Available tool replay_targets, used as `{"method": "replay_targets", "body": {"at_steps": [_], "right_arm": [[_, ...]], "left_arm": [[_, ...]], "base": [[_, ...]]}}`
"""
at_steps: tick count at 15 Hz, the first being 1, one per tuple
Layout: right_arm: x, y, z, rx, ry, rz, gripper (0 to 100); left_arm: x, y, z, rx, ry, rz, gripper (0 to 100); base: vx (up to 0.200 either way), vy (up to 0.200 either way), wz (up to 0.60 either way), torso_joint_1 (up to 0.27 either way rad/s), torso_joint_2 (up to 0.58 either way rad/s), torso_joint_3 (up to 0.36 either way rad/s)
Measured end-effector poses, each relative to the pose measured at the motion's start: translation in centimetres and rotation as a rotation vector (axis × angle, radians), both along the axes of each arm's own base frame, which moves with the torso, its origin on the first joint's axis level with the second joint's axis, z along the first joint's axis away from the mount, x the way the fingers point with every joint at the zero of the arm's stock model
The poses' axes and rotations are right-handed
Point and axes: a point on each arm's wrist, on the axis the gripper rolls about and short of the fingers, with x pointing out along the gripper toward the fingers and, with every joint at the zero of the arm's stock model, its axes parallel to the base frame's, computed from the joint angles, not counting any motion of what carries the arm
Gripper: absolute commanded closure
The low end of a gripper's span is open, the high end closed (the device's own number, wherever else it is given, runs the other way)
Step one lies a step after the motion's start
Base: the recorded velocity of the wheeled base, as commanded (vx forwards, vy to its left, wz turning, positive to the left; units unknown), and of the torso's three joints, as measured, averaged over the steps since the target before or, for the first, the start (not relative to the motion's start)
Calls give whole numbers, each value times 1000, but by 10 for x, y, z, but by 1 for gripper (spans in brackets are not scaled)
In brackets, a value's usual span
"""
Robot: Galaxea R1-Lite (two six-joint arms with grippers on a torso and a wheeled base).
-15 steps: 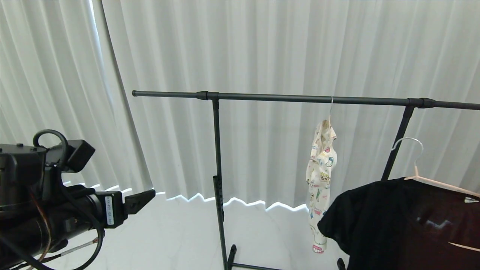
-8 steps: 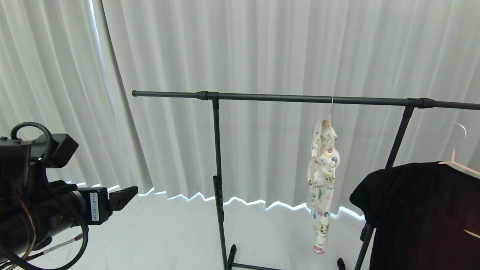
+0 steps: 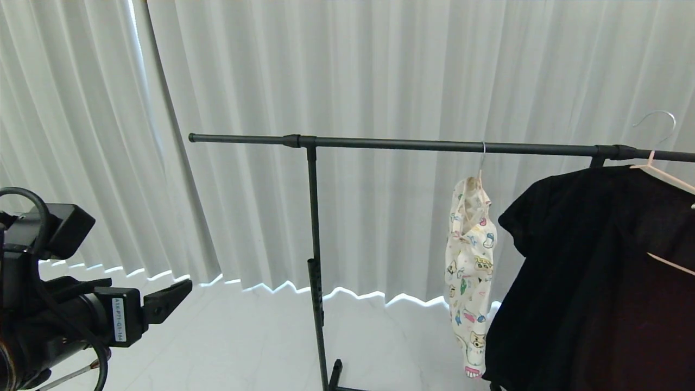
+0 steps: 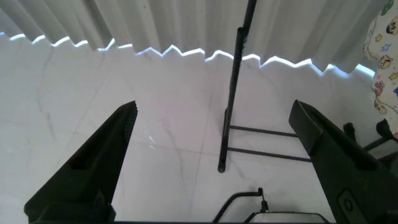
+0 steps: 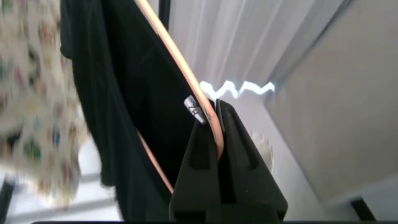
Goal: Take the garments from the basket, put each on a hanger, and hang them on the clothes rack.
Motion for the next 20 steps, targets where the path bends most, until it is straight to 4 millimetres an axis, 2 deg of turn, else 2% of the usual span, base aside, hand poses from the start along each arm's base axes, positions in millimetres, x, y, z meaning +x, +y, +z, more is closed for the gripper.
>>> {"method": "replay_targets", "body": {"at_steps": [3, 9, 15, 20], "right_arm": [[16, 1, 2, -1, 4, 14, 100], [29, 13, -7, 0, 42, 62, 100], [36, 14, -17, 0, 85, 59, 100], [34, 20, -37, -13, 158, 42, 100]], "left_arm": [[-3, 0, 2, -2, -12, -5, 0], [-3, 0, 4, 2, -25, -9, 0], [-5, 1, 6, -1, -37, -9, 0], [-6, 1, 6, -1, -38, -10, 0]], "base": [[200, 0, 0, 14, 2, -1], [200, 0, 0, 1, 3, 4], [0, 0, 0, 0, 0, 0], [0, 0, 0, 0, 0, 0]]}}
